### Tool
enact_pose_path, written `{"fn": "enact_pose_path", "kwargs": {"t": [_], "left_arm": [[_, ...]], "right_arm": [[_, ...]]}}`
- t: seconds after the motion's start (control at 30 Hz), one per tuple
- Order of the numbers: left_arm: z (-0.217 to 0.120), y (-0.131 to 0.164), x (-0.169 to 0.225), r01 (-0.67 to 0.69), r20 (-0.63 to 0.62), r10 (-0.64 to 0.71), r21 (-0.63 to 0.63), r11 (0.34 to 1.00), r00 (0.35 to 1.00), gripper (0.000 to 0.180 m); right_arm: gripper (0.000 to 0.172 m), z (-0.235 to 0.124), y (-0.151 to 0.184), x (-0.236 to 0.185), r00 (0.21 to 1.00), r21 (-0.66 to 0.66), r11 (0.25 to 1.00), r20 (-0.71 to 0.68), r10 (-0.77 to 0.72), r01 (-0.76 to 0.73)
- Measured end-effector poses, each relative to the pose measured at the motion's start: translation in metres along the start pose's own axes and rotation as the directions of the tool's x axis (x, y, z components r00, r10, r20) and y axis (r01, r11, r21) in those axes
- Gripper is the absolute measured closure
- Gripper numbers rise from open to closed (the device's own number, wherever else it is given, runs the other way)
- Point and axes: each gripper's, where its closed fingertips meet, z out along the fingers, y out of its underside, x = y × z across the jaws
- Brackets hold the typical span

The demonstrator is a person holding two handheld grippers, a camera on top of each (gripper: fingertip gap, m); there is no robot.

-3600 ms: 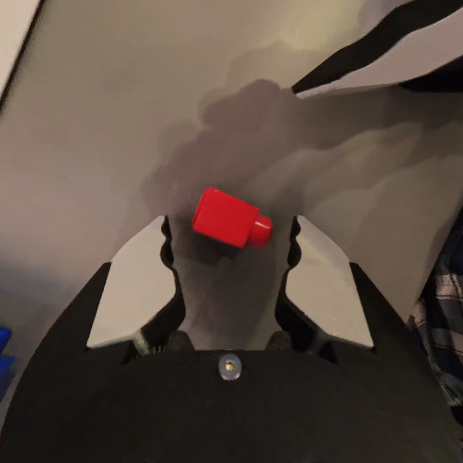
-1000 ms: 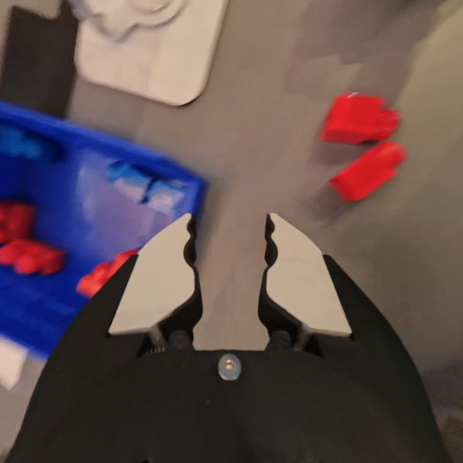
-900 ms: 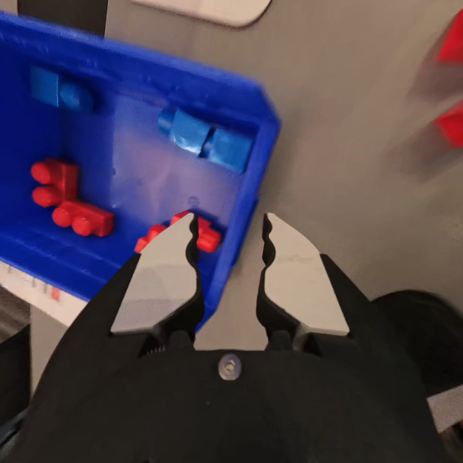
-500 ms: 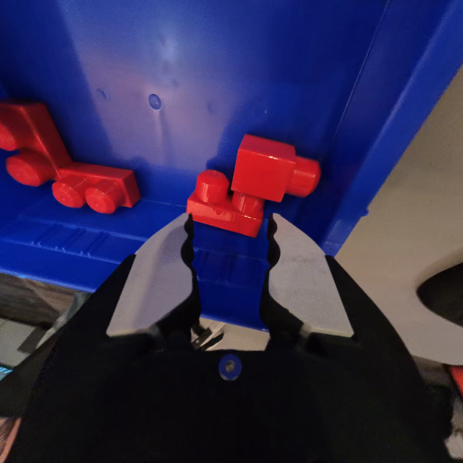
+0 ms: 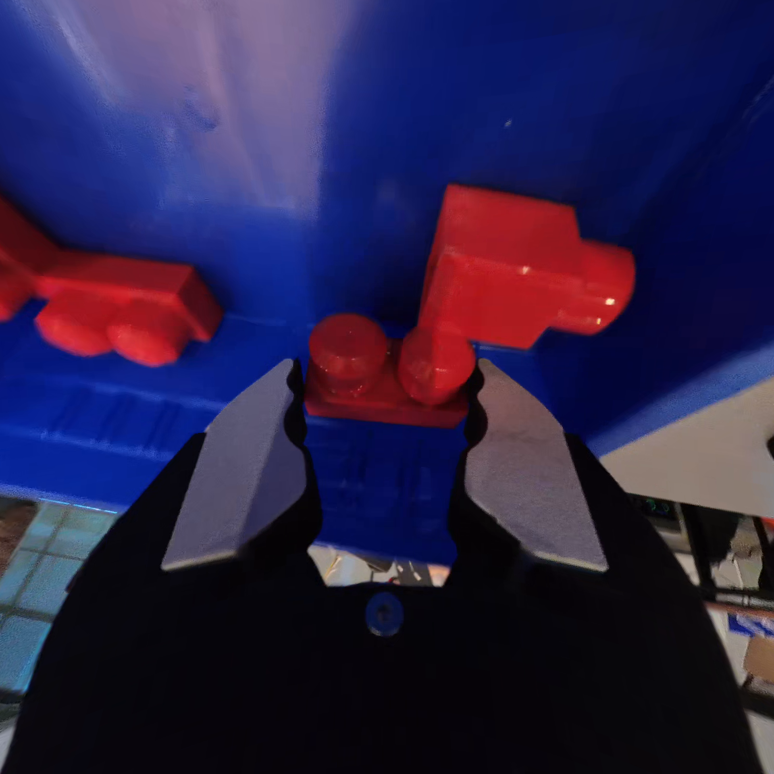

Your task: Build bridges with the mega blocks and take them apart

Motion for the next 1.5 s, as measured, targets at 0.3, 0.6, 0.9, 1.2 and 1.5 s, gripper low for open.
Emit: {"fn": "enact_pose_path", "kwargs": {"t": [0.3, 0.6, 0.9, 1.2, 1.5], "left_arm": [[-0.19, -0.072, 0.074, 0.056, 0.091, -0.123, 0.533, 0.844, 0.988, 0.107], [-0.22, -0.285, 0.221, -0.206, 0.049, 0.226, 0.62, 0.757, 0.973, 0.107], [-0.202, -0.313, 0.253, -0.215, -0.054, 0.312, 0.616, 0.758, 0.948, 0.086], [-0.188, -0.221, 0.221, -0.3, 0.04, 0.356, 0.627, 0.719, 0.934, 0.081], [-0.165, -0.234, 0.221, -0.46, 0.102, 0.518, 0.624, 0.631, 0.849, 0.082]], "right_arm": [[0.135, -0.006, -0.006, 0.014, 0.995, 0.049, 0.995, -0.047, 0.086, -0.083], [0.141, -0.035, 0.01, 0.066, 0.911, 0.2, 0.912, -0.139, 0.388, -0.358], [0.141, -0.034, 0.01, 0.064, 0.921, 0.192, 0.923, -0.139, 0.363, -0.335], [0.142, -0.029, 0.008, 0.059, 0.924, 0.196, 0.917, -0.096, 0.369, -0.346], [0.142, -0.025, 0.008, 0.054, 0.935, 0.18, 0.927, -0.077, 0.347, -0.329]]}}
